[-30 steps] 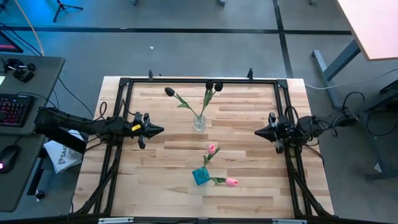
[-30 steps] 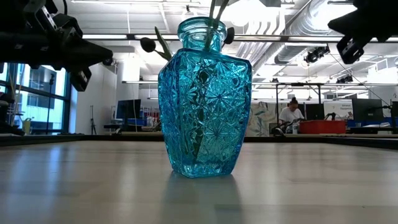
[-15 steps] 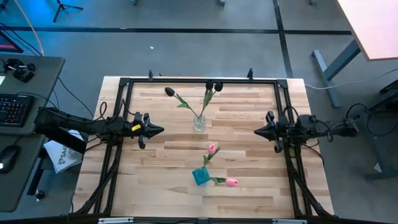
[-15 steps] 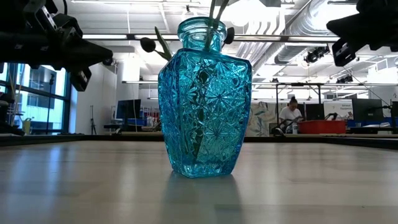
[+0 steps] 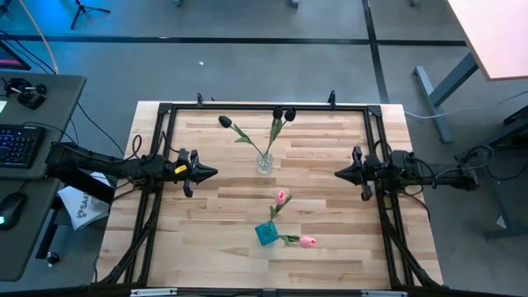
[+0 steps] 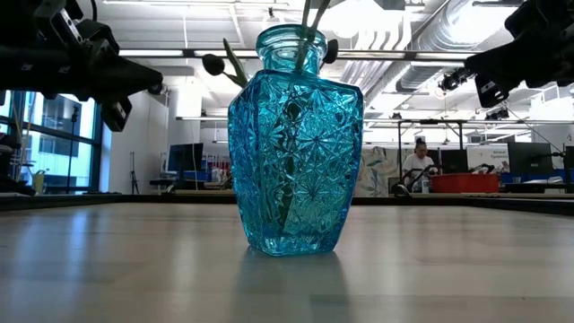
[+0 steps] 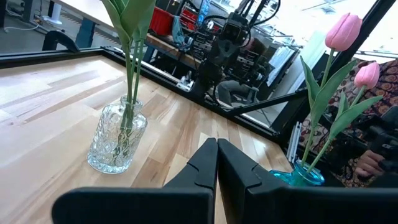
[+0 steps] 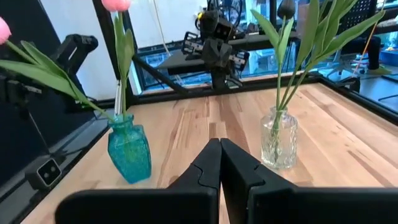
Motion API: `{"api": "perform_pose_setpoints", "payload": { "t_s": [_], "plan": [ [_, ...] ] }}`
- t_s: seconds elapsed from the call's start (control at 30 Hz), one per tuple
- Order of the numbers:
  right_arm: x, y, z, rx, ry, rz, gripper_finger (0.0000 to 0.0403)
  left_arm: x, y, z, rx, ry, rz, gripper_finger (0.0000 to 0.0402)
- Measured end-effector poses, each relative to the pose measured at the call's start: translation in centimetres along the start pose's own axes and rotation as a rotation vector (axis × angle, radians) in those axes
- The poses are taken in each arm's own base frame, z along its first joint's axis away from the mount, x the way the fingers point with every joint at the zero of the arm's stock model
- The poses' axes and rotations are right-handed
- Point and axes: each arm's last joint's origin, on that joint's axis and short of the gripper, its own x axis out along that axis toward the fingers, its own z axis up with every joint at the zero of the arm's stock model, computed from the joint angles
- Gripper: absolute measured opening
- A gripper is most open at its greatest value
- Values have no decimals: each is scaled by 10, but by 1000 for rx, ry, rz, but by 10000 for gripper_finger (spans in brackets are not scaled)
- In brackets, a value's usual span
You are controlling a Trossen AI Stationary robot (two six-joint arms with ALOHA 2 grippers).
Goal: Sort flowers into vase by color
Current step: Return to Home Position
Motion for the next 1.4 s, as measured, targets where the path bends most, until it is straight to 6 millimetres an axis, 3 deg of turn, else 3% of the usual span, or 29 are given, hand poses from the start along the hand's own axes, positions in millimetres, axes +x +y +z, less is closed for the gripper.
{"api": "perform_pose_setpoints", "payload": {
  "t_s": [0.3, 0.57, 0.93, 1.4],
  "plan": [
    [10, -4, -25, 44, -38, -1, 0, 0, 0, 0, 0, 0, 0, 0],
    [10, -3, -19, -9, -103, 4, 0, 0, 0, 0, 1, 4, 1, 0],
    [10, -4, -25, 198, -44, -14, 0, 0, 0, 0, 1, 4, 2, 0],
    [7, -3, -20, 205, -97, 4, 0, -2, 0, 0, 0, 0, -2, 0]
  ]
}}
